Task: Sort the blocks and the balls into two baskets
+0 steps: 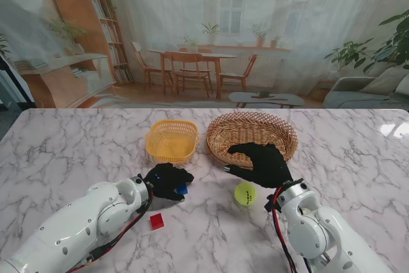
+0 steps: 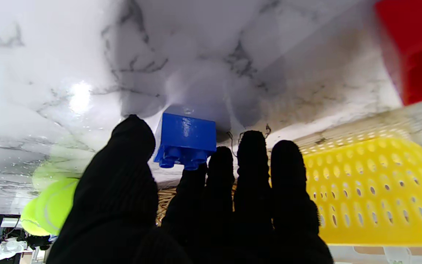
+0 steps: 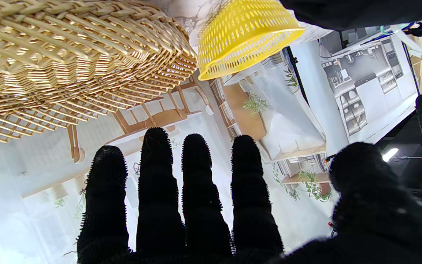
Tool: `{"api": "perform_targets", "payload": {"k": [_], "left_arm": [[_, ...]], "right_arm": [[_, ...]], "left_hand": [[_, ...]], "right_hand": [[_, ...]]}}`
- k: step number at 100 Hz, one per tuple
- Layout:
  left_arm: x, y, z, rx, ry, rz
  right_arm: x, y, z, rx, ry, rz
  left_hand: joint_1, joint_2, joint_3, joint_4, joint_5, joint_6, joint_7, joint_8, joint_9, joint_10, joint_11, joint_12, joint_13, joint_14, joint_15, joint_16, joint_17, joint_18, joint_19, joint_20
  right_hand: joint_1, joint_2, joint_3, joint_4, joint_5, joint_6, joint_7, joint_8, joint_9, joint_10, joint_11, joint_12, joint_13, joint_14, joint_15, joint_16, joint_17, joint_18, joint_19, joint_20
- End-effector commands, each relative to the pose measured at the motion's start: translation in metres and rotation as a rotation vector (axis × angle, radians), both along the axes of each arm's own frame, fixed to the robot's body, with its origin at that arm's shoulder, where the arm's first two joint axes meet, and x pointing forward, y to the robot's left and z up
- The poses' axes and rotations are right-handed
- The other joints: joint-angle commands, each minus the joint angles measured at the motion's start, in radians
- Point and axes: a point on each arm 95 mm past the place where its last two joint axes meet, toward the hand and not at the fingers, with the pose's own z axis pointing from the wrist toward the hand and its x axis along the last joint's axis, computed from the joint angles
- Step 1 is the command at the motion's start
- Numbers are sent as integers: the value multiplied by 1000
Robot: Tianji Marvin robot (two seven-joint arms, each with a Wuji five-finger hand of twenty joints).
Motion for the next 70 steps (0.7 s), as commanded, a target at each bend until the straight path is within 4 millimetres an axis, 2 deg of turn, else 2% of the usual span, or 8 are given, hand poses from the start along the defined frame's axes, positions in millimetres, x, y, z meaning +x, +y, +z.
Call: {"api": "perform_targets", "payload": {"k": [1, 31, 36, 42, 49, 63, 70], "left_arm": [[0, 2, -1, 21, 2, -8], [-1, 2, -1, 28, 5, -4], [-1, 1, -3, 29, 12, -4], [-2, 0, -4, 28, 23, -2], [-3, -1, -5, 27, 32, 0], [-3, -2, -6, 28, 40, 3], [-3, -2, -5, 24, 43, 5]], "right_arm": [[0, 1, -3, -3, 10, -2], [2, 2, -4, -8, 19, 3], [2, 2, -4, -7, 19, 3], [2, 2, -4, -7, 19, 3], [2, 2, -4, -7, 19, 3], [2, 1, -4, -6, 18, 2], [2, 1, -4, -5, 18, 1]], "left_hand": [[50, 20, 18, 29, -39, -2, 16, 7, -30, -9, 22, 18, -19, -8, 27, 16, 2, -15, 41, 26], [115, 31, 27, 34, -16, -21, 21, -13, 2, -23, 50, 34, 15, -18, 70, 44, 49, -35, 80, 42], [138, 23, 20, 23, -10, -24, 31, -28, 18, -25, 40, 162, 20, -22, 92, 66, 62, -40, 98, 49], [165, 14, 25, 16, 0, -29, 39, -32, 53, -29, 13, 228, 40, -27, 108, 72, 81, -43, 109, 51], [197, 9, 26, 8, 5, -34, 54, -27, 92, -33, -18, 272, 56, -32, 122, 78, 97, -42, 119, 52], [258, 10, 11, 16, 14, -48, 74, 22, 175, -44, -126, 378, 80, -38, 138, 89, 119, -42, 133, 52], [273, 14, 15, 19, 17, -54, 83, 27, 188, -47, -141, 396, 87, -36, 147, 119, 125, -42, 137, 53]], "right_hand": [[27, 31, -18, 28, -40, 19, -17, -10, -33, 0, 19, 7, 2, 6, -8, 9, -20, 19, -7, -2], [27, 31, -18, 28, -40, 21, -17, -10, -32, 0, 19, 7, 1, 4, -9, 8, -20, 18, -8, -2], [28, 31, -18, 28, -40, 20, -17, -10, -31, 0, 19, 7, 1, 5, -9, 9, -21, 18, -8, -2], [27, 31, -18, 28, -41, 21, -17, -10, -32, 0, 19, 7, 1, 6, -9, 8, -20, 17, -8, -2], [27, 31, -19, 28, -41, 20, -17, -10, -32, 1, 19, 7, 2, 4, -9, 9, -21, 17, -8, -2], [27, 31, -19, 28, -42, 21, -17, -9, -34, 0, 19, 7, 3, 4, -8, 9, -22, 17, -9, -2], [27, 31, -19, 28, -42, 20, -17, -9, -33, 0, 19, 7, 1, 5, -9, 9, -20, 17, -8, -2]]}}
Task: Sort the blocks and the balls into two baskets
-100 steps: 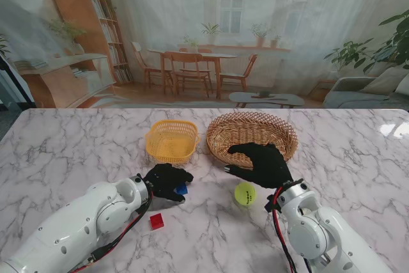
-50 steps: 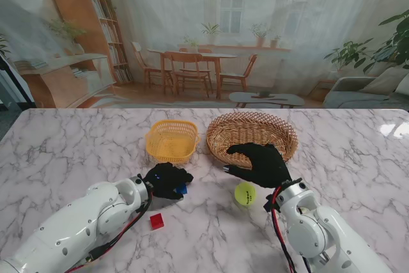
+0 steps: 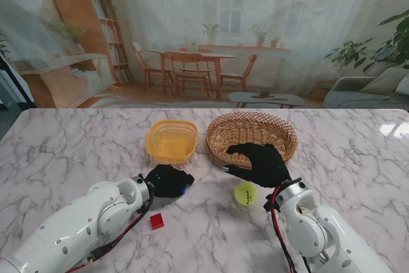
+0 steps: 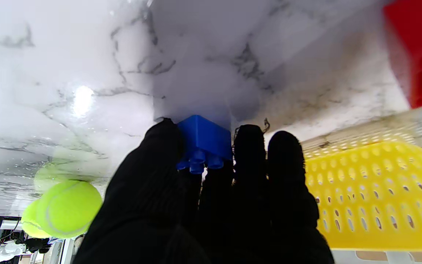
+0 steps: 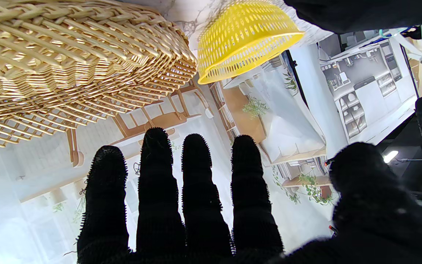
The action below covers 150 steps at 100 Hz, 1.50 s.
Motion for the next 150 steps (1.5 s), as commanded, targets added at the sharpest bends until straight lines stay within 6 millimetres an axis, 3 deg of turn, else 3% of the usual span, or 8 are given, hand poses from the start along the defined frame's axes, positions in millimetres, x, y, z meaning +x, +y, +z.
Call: {"api": "perform_targets", "payload": {"k": [1, 34, 74, 106, 150], "left_arm": [[-3, 0, -6, 14, 25, 4], [-6, 1, 11, -9, -4, 1], [-11, 2, 59, -53, -110, -48], [23, 4, 95, -62, -180, -3], [74, 26, 109, -39, -211, 139]], "right_arm": [[0, 0, -2, -1, 6, -5], [0, 0, -2, -2, 7, -5], [-1, 0, -1, -2, 4, -4], [0, 0, -2, -4, 13, -3], [0, 0, -3, -7, 14, -14]], "left_hand": [[96, 7, 8, 10, 16, -17, 21, 17, 76, -40, -6, 21, 19, -11, 36, 45, 17, -16, 37, 26], [108, 9, 12, 13, 38, -41, 62, 39, 106, -50, -5, 29, 43, -4, 32, 68, 34, -8, 53, 32], [106, 16, 11, 13, 48, -45, 61, 34, 111, -48, -16, 25, 45, 0, 14, 57, 31, 2, 51, 30], [101, 11, 9, 15, 57, -52, 62, 38, 119, -54, -21, 27, 46, 1, 5, 47, 29, 5, 48, 30], [96, 23, 5, 14, 65, -59, 58, 33, 122, -55, -36, 22, 44, 6, -4, 28, 26, 4, 44, 29]], "right_hand": [[27, 31, -19, 28, -42, 21, -17, -9, -32, -1, 19, 7, 2, 5, -9, 9, -20, 17, -8, -2], [28, 32, -19, 28, -42, 21, -17, -9, -33, 0, 19, 7, 1, 5, -9, 9, -21, 18, -9, -2], [28, 31, -19, 28, -42, 21, -18, -9, -33, 1, 19, 6, 2, 5, -8, 9, -20, 17, -8, -2], [28, 32, -19, 28, -41, 21, -17, -9, -33, 1, 19, 6, 1, 5, -9, 9, -20, 18, -7, -1], [28, 31, -19, 28, -41, 20, -17, -9, -34, 0, 19, 6, 1, 5, -8, 9, -19, 17, -7, -1]]}}
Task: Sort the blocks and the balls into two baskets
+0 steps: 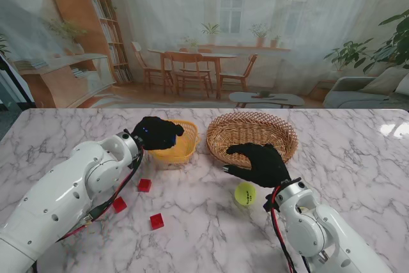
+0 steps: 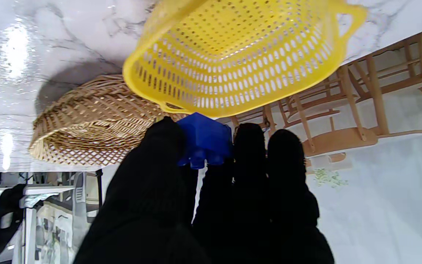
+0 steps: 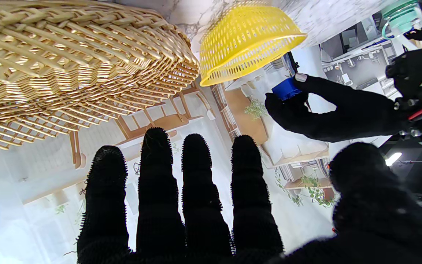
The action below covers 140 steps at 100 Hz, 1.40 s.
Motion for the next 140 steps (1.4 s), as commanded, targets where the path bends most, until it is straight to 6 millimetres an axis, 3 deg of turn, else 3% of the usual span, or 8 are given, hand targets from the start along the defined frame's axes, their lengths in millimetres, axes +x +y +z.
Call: {"api": "perform_targets", "payload": {"k": [1, 48, 59, 64, 81, 93, 113, 140], "left_arm": [[10, 6, 3, 8, -1, 35], [48, -4, -15, 51, 63, 111], [50, -4, -22, 62, 82, 130], [51, -4, -25, 67, 89, 134], [50, 0, -29, 83, 86, 135], [48, 3, -27, 73, 65, 120], [34, 8, -12, 45, 10, 64], [5, 21, 0, 20, -19, -2]], "right_arm": [[-1, -1, -2, -2, 4, -10], [2, 0, -4, -10, 18, -5], [2, 0, -4, -7, 19, -4], [2, 0, -4, -7, 19, -4], [3, 0, -4, -9, 19, -2], [3, 0, -4, -9, 20, -2], [3, -1, -4, -9, 17, -3], [2, -1, -4, -8, 15, -4]], "left_hand": [[84, 28, 19, 13, 14, -11, 0, 7, 59, -56, 29, 15, 17, 7, -10, -5, 1, 4, 30, 18], [53, 72, -8, 8, 3, -2, -18, -38, 1, -38, 26, -71, -19, 31, -44, -54, -30, 10, 6, 8], [20, 94, -11, 3, 7, 13, -77, -73, -82, -12, 92, -253, -40, 45, -82, -103, -39, 19, 0, -1], [-7, 109, -21, 2, 11, 25, -131, -108, -137, 1, 114, -492, -57, 49, -117, -148, -51, 22, -8, -4], [-117, 119, -99, -3, -29, 43, -293, -254, -242, 41, -19, -654, -151, 95, -277, -325, -143, 61, -118, -45], [-162, 113, -121, -9, -38, 48, -329, -268, -267, 47, -43, -678, -197, 108, -316, -383, -197, 77, -175, -77], [-183, 137, -125, -11, -14, 46, -343, -268, -207, 31, -26, -671, -179, 92, -296, -386, -218, 88, -170, -74], [-205, 163, -133, -18, 27, 36, -355, -260, -150, 23, -30, -660, -163, 117, -293, -376, -219, 107, -166, -63]], "right_hand": [[28, 31, -19, 28, -40, 20, -16, -9, -33, 0, 19, 6, 2, 7, -8, 9, -19, 17, -7, -1], [28, 31, -19, 28, -40, 22, -17, -9, -35, 3, 19, 6, 4, 6, -7, 9, -12, 16, -3, -1], [29, 31, -19, 28, -40, 22, -16, -9, -35, 3, 19, 6, 4, 6, -7, 9, -13, 15, -4, -1], [29, 32, -19, 28, -40, 20, -16, -9, -35, 2, 20, 6, 3, 6, -7, 8, -12, 14, -4, -2], [29, 32, -19, 28, -39, 21, -16, -9, -35, 3, 19, 6, 4, 4, -7, 8, -14, 17, -5, -3], [28, 32, -19, 28, -39, 20, -16, -9, -36, 2, 19, 6, 2, 5, -8, 8, -16, 17, -5, -3], [28, 31, -19, 28, -39, 21, -16, -9, -35, 2, 19, 6, 3, 5, -7, 8, -16, 19, -5, -3], [28, 31, -19, 28, -39, 20, -16, -9, -36, 3, 18, 6, 2, 6, -8, 8, -16, 17, -5, -3]]}}
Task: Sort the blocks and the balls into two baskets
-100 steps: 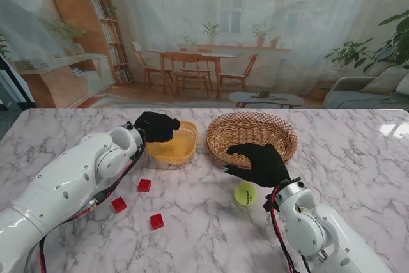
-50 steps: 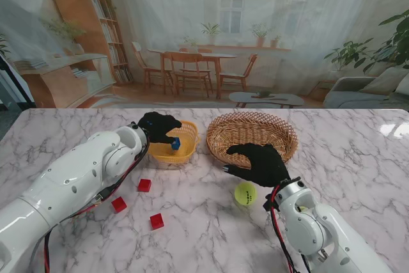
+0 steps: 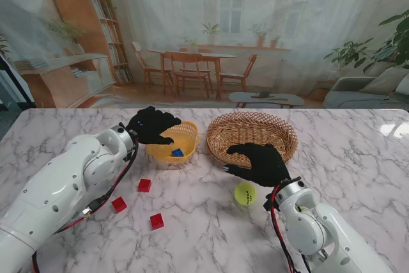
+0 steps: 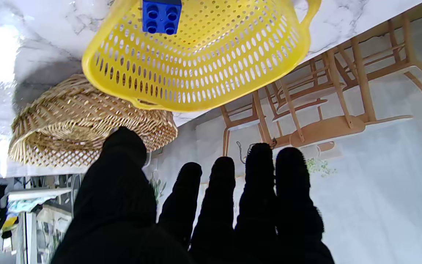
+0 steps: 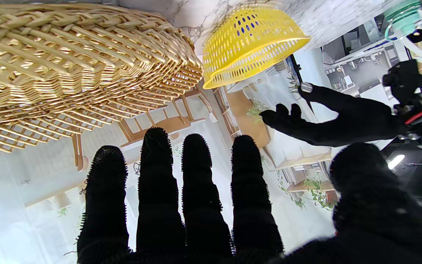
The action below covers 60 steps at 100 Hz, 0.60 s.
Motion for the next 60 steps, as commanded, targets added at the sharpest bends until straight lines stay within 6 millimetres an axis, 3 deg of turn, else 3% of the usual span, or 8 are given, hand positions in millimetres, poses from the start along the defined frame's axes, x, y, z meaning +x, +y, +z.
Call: {"api": "perform_targets", "payload": {"k": [1, 60], "left_arm": [[-10, 6, -5, -6, 32, 5], [-78, 54, -20, -6, 54, -45]], "right_arm": [[-1, 0, -2, -2, 5, -1], [0, 0, -3, -8, 6, -2]], "left_hand": [[-12, 45, -7, -18, 28, 9, -22, 1, 25, 2, -9, 12, 19, 25, -1, 6, -11, 36, 0, -1], [-31, 46, -10, -26, 54, 10, -46, 13, 59, 6, -33, 29, 36, 29, -15, 14, -8, 48, -3, 13]], "right_hand": [[28, 32, -16, 28, -39, 21, -16, -9, -35, 3, 18, 6, 2, 6, -8, 8, -15, 17, -5, -3], [28, 32, -16, 28, -39, 19, -16, -9, -34, 2, 17, 6, 3, 5, -8, 8, -16, 18, -5, -3]]}}
